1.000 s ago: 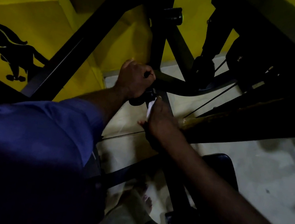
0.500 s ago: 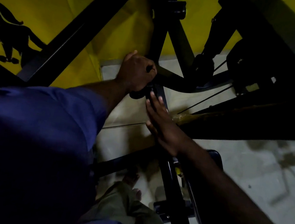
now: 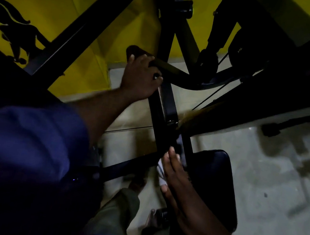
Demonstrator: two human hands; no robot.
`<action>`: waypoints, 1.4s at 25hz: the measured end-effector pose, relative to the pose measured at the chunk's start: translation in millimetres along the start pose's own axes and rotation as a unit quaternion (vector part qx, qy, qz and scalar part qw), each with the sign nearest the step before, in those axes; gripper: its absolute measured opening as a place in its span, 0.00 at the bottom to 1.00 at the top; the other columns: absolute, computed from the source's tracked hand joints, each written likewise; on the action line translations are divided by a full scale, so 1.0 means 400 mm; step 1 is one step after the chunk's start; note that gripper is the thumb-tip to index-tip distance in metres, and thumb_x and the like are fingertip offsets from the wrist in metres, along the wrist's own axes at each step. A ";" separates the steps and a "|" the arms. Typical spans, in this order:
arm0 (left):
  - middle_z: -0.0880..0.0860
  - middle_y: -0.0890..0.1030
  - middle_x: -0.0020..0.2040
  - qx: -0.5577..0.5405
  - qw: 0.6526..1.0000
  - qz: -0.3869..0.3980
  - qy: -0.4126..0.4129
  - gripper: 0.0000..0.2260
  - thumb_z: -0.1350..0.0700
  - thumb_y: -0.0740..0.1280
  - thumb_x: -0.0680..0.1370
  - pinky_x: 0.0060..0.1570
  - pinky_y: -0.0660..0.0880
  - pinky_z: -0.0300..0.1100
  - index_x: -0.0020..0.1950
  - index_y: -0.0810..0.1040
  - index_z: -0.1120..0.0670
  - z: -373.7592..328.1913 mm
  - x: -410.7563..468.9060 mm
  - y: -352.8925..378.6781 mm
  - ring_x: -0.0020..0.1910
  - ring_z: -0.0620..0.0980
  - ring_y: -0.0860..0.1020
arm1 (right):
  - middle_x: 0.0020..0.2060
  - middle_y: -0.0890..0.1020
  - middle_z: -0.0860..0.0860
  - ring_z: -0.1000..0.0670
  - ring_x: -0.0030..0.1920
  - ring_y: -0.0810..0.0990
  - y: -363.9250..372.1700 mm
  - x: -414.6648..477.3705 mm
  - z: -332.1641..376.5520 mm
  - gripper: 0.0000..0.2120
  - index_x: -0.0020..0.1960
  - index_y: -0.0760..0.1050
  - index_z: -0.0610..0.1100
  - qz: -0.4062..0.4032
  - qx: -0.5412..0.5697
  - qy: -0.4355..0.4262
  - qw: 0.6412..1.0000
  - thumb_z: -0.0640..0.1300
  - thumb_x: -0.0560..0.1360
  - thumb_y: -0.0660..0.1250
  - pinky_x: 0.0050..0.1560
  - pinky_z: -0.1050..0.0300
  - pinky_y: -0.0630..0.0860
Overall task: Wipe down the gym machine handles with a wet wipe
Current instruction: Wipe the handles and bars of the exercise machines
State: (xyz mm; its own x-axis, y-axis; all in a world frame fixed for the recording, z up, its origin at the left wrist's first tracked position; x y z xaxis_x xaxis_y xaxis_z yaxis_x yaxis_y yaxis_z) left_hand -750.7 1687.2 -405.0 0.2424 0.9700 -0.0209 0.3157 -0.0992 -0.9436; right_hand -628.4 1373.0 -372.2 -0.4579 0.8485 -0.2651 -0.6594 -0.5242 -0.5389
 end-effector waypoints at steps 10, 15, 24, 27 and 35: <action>0.55 0.43 0.85 -0.090 0.989 0.115 -0.021 0.33 0.42 0.57 0.86 0.82 0.46 0.57 0.85 0.48 0.55 -0.091 -0.319 0.039 0.84 0.54 0.41 | 0.83 0.48 0.45 0.58 0.80 0.50 -0.021 0.158 -0.070 0.31 0.82 0.37 0.39 -0.040 0.168 0.064 0.983 0.45 0.88 0.51 0.76 0.72 0.42; 0.54 0.46 0.86 -0.065 0.988 0.136 -0.036 0.36 0.39 0.57 0.85 0.82 0.50 0.57 0.85 0.47 0.55 -0.113 -0.363 0.041 0.84 0.53 0.46 | 0.70 0.73 0.65 0.78 0.63 0.69 0.034 -0.109 -0.113 0.18 0.75 0.68 0.57 -0.071 0.350 0.110 0.927 0.49 0.86 0.58 0.60 0.80 0.65; 0.54 0.44 0.86 0.054 0.982 0.167 -0.068 0.34 0.42 0.54 0.86 0.80 0.46 0.58 0.85 0.44 0.56 -0.130 -0.357 0.043 0.84 0.51 0.45 | 0.51 0.80 0.42 0.43 0.49 0.82 -0.017 0.099 -0.150 0.14 0.59 0.78 0.42 -0.084 0.394 0.170 0.900 0.49 0.87 0.58 0.45 0.66 0.77; 0.53 0.44 0.86 0.066 0.982 0.168 -0.063 0.35 0.39 0.54 0.86 0.80 0.45 0.60 0.85 0.45 0.55 -0.129 -0.355 0.036 0.84 0.50 0.46 | 0.53 0.80 0.50 0.49 0.56 0.81 -0.028 0.003 -0.151 0.14 0.62 0.77 0.45 -0.175 0.304 0.148 0.924 0.51 0.85 0.59 0.52 0.70 0.74; 0.53 0.51 0.85 0.097 0.978 0.177 -0.049 0.39 0.34 0.59 0.82 0.80 0.44 0.62 0.85 0.51 0.53 -0.134 -0.325 0.000 0.84 0.49 0.51 | 0.47 0.85 0.35 0.39 0.45 0.83 0.024 -0.020 -0.138 0.16 0.58 0.83 0.36 -0.024 0.522 0.213 0.826 0.46 0.83 0.65 0.43 0.49 0.82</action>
State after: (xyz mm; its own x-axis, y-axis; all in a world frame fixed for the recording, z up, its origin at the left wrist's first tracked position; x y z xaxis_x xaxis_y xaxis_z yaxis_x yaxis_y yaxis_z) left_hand -732.9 1549.3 -384.6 0.2137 0.8998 -0.3803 0.0459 -0.3981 -0.9162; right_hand -598.2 1365.1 -419.4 -0.3123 0.7022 -0.6398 -0.9270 -0.0779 0.3670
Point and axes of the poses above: each hand's wrist, its own x-axis towards the middle knuckle, its own y-axis out of the palm, z = x × y, the point moved 10 cm from there along x, towards the middle knuckle
